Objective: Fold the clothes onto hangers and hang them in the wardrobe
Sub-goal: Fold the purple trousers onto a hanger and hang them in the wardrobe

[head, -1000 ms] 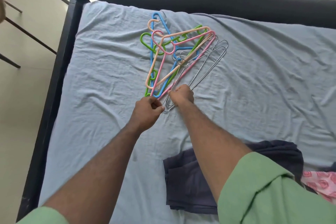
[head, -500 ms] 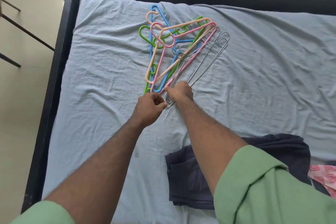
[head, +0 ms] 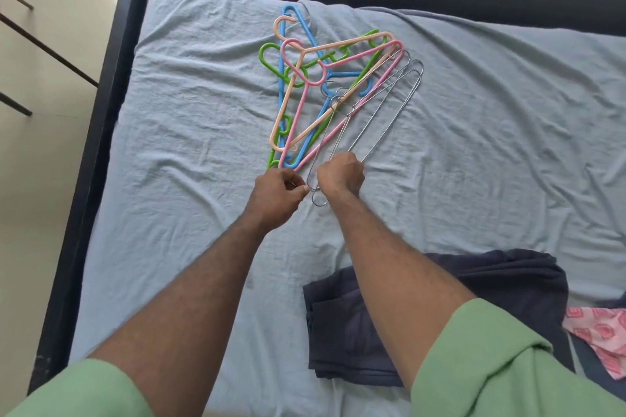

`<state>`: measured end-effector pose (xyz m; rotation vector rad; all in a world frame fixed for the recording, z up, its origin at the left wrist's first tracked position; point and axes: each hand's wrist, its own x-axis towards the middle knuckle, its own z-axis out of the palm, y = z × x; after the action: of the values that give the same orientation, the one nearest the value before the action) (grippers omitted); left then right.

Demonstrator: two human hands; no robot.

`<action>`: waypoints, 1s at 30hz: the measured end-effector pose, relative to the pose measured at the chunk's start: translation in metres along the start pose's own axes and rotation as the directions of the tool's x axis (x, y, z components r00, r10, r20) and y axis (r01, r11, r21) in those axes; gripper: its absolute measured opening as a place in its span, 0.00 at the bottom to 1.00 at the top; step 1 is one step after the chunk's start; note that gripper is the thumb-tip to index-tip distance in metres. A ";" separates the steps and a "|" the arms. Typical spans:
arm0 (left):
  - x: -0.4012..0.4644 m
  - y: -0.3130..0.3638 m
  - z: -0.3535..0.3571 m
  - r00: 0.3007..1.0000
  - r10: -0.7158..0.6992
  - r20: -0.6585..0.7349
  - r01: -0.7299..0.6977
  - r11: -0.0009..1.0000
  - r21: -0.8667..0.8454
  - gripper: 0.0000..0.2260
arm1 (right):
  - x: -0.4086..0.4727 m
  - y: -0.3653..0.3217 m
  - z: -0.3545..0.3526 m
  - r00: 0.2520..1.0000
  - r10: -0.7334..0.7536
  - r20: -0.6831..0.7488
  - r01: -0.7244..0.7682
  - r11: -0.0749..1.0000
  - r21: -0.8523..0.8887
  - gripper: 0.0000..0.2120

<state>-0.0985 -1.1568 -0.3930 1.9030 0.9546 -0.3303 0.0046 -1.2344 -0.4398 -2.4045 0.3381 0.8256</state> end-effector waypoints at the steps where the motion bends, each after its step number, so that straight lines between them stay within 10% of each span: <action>1: -0.002 0.001 0.001 1.000 0.000 0.005 0.000 1.000 0.003 0.04 | 0.000 0.005 -0.001 1.000 0.023 0.000 -0.023 0.998 0.052 0.11; 12: -0.010 0.012 0.028 1.000 0.005 0.006 -0.005 0.999 0.039 0.08 | -0.017 0.047 -0.028 0.985 -0.174 -0.008 0.170 0.946 0.276 0.12; 19: 0.015 0.006 0.045 0.998 0.026 -0.057 -0.017 0.988 0.155 0.28 | -0.017 0.069 -0.037 0.976 -0.213 0.057 0.181 0.922 0.342 0.10; 30: 0.026 0.025 0.080 0.994 -0.081 0.073 0.087 0.992 -0.090 0.08 | -0.006 0.075 -0.048 0.951 -0.286 0.116 0.257 0.943 0.212 0.13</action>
<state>-0.0503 -1.2181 -0.4331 1.7594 0.9885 -0.3930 -0.0071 -1.3226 -0.4370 -2.1328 0.0239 0.7950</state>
